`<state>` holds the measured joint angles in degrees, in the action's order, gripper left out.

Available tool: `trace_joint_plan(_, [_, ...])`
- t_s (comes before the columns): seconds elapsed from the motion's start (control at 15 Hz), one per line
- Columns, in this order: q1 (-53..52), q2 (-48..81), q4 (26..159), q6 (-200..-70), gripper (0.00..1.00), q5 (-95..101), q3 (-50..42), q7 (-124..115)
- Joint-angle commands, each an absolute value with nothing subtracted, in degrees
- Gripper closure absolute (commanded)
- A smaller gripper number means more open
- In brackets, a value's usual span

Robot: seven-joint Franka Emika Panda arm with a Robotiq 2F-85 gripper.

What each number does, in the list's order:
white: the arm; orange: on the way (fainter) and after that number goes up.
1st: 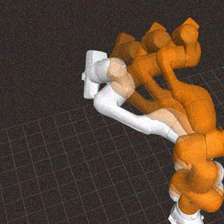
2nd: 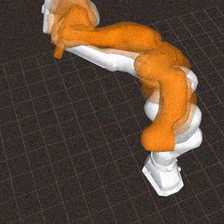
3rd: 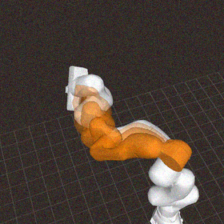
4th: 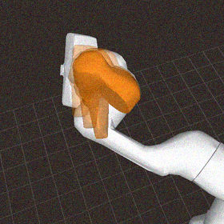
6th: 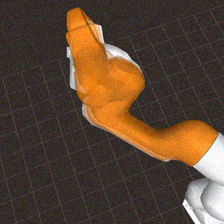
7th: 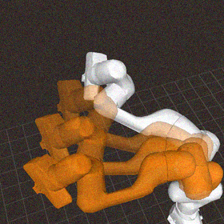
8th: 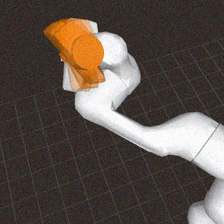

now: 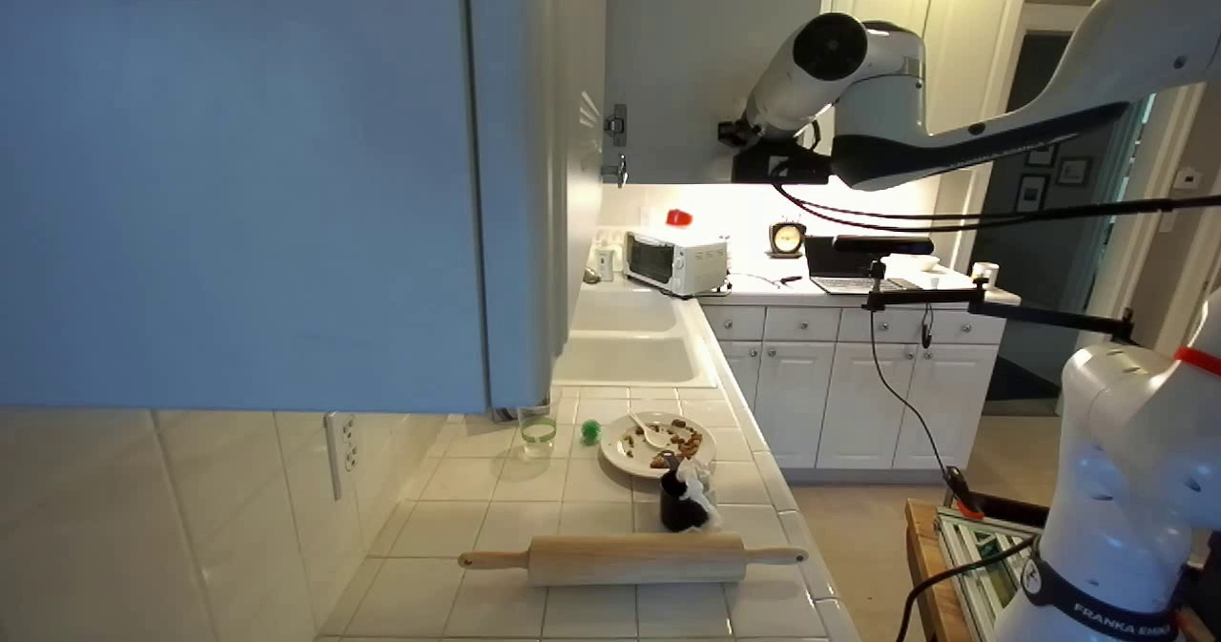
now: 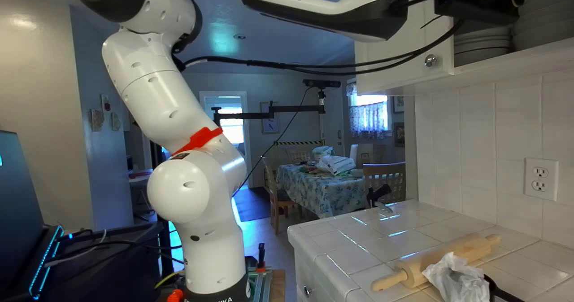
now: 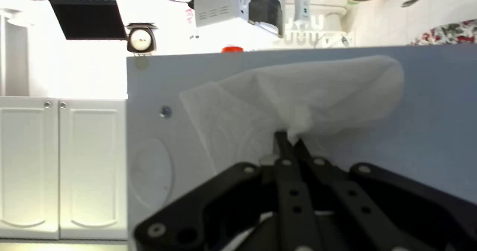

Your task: Use the tissue to wipe the cabinet's right door

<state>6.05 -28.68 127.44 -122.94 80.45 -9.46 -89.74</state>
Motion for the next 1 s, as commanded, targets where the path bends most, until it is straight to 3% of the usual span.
trace_joint_plan(0.0, [7.7, -33.8, 132.96, -119.06, 1.0, 76.88, -9.95, -89.9])
trace_joint_plan(0.93, [7.4, -27.08, 124.72, -122.88, 1.0, 81.26, -9.45, -89.1])
